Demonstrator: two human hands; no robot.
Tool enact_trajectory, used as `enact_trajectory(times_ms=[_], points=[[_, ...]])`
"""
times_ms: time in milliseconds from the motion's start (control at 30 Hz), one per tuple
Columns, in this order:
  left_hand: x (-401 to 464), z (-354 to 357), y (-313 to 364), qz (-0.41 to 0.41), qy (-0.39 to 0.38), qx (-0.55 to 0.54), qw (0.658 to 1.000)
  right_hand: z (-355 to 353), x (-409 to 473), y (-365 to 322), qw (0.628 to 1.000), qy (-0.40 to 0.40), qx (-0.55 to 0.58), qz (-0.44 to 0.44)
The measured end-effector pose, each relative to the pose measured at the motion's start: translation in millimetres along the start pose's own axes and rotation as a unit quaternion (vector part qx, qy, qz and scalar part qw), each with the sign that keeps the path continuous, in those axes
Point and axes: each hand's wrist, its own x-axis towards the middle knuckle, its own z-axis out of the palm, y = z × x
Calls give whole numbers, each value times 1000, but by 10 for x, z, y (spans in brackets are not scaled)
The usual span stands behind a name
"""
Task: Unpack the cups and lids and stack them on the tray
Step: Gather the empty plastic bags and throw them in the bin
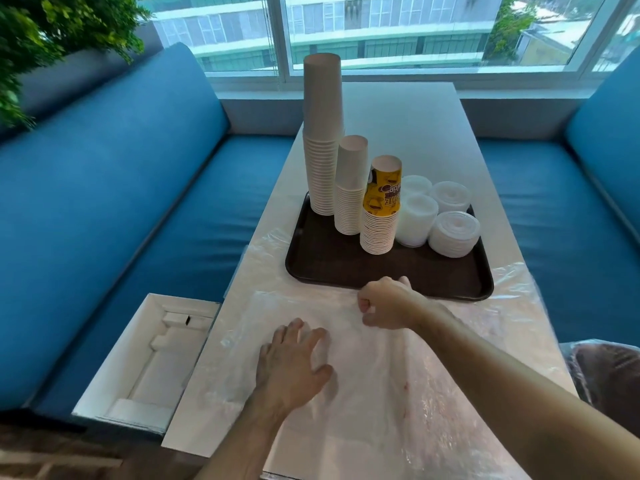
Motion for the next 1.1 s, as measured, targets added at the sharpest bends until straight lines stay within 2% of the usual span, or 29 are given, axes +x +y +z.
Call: enact_trajectory(times_ms=[67, 133, 233, 300, 367, 433, 500, 533, 567, 600, 633, 667, 700, 733, 767, 867, 900, 1000, 1033, 1100], points=[[-26, -63, -16, -3, 8, -40, 999, -72, -58, -29, 999, -3, 40, -12], [-19, -203, -60, -2, 59, -110, 992, -199, -141, -86, 997, -12, 65, -40], [69, -568, -174, 71, 118, -99, 986, -473, -270, -256, 992, -47, 57, -102], [138, -860, -233, 133, 66, -56, 987, -696, -336, -422, 988, -68, 45, -134], [164, -1106, -268, 150, -32, -59, 986, -924, -402, -576, 983, -58, 67, -158], [179, -1243, -327, 155, -108, -144, 971, -1108, -463, -672, 977, -19, 106, -185], [165, -1317, -410, 166, -116, -253, 946, -1226, -486, -679, 962, 30, 184, -201], [159, -1335, -453, 161, -116, -304, 932, -1247, -483, -628, 943, 59, 261, -196], [148, -1351, -492, 156, -121, -355, 914, -1242, -486, -552, 910, 90, 364, -179], [126, -1359, -506, 150, -122, -406, 893, -1208, -497, -438, 853, 111, 487, -152], [109, -1363, -520, 144, -118, -451, 873, -1150, -512, -339, 774, 110, 612, -122], [85, -1362, -535, 133, -113, -494, 852, -1041, -525, -244, 691, 97, 712, -85], [87, -1350, -560, 119, -105, -533, 831, -901, -546, -184, 630, 79, 770, -55], [82, -1337, -567, 102, -98, -570, 809, -739, -585, -153, 597, 59, 799, -44], [89, -1317, -565, 88, -89, -600, 790, -588, -626, -173, 583, 39, 809, -54], [100, -1285, -539, 63, -57, -648, 757, -283, -694, -327, 576, -17, 814, -73], [106, -1274, -527, 59, -47, -655, 751, -255, -701, -373, 588, -17, 807, -63], [122, -1263, -513, 58, -32, -670, 739, -307, -698, -510, 663, 29, 747, -22], [128, -1266, -520, 62, -30, -672, 737, -321, -691, -517, 677, 49, 734, -3], [124, -1294, -565, 78, -39, -672, 735, -359, -678, -504, 680, 67, 730, 11]])
